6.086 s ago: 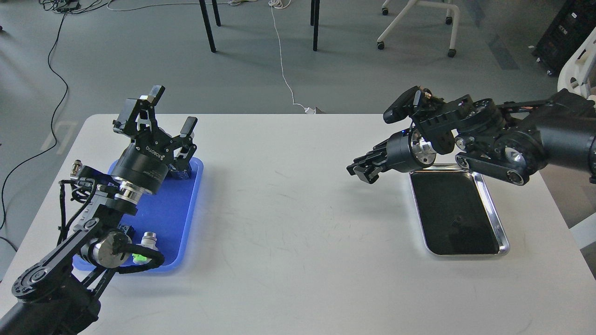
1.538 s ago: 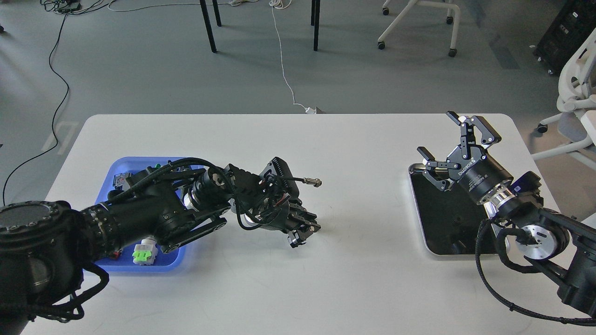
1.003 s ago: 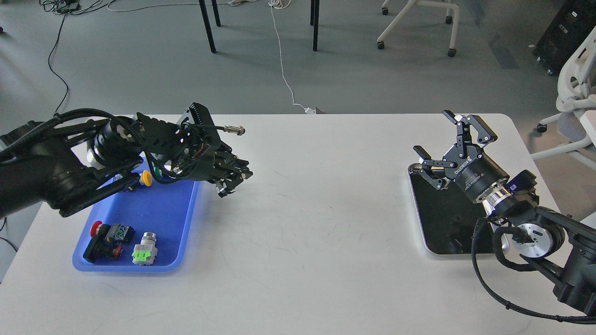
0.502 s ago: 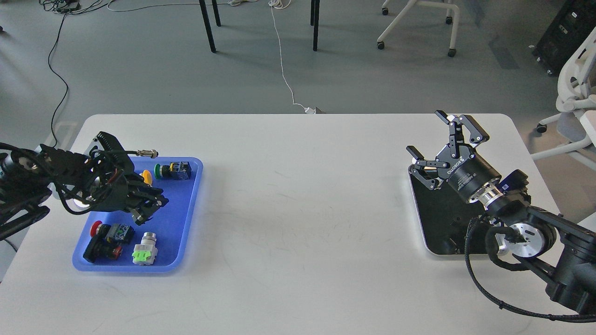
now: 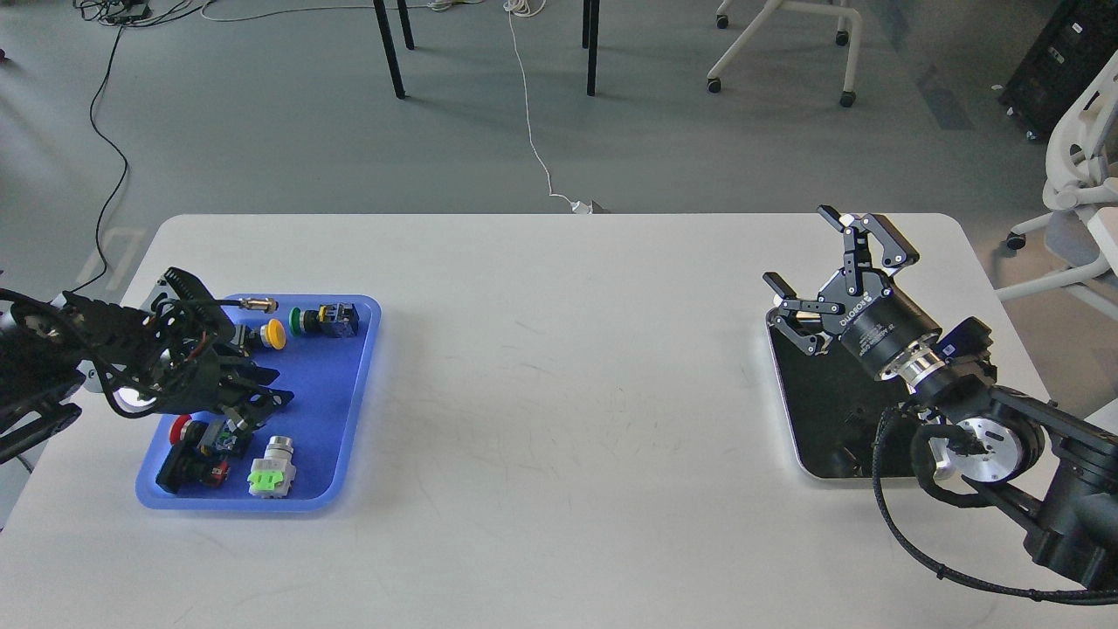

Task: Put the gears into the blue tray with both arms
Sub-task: 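Carry the black piece over the blue tray and release it inside, then raise the left gripper and move the right gripper over the metal tray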

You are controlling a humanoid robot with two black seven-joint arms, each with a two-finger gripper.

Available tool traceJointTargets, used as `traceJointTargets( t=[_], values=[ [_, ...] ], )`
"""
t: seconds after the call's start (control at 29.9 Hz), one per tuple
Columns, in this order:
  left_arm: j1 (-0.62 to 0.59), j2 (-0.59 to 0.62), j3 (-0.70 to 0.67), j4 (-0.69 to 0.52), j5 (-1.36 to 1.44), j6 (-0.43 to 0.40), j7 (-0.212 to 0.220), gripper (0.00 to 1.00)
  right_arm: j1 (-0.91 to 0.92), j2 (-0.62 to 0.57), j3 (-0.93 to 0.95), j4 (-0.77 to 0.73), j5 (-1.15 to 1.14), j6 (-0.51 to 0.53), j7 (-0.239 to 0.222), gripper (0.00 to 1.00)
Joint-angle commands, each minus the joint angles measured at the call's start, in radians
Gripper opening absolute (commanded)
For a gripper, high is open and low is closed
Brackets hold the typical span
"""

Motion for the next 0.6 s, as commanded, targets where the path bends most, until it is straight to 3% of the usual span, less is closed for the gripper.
traceJointTargets(
  t=[0.0, 0.1, 0.23, 0.43, 0.57],
  values=[
    [-0.001, -0.005, -0.001, 0.007, 0.000, 0.005, 0.000, 0.85, 0.000, -0.001, 0.000, 0.000, 0.000, 0.000, 0.000, 0.99],
    [-0.003, -0.005, -0.035, 0.005, 0.000, 0.006, 0.000, 0.88, 0.000, -0.004, 0.002, 0.000, 0.000, 0.000, 0.000, 0.99],
    [-0.004, -0.012, -0.177, -0.013, -0.086, 0.003, 0.000, 0.91, 0.000, -0.009, 0.002, 0.002, 0.000, 0.000, 0.000, 0.99],
    [-0.001, -0.040, -0.244, -0.114, -0.689, 0.011, 0.000, 0.97, 0.006, -0.017, -0.009, 0.005, -0.012, 0.003, 0.000, 0.99],
    [0.026, -0.060, -0.247, -0.196, -1.096, 0.080, 0.000, 0.98, 0.018, -0.066, -0.015, 0.011, -0.053, 0.008, 0.000, 0.99]
  ],
)
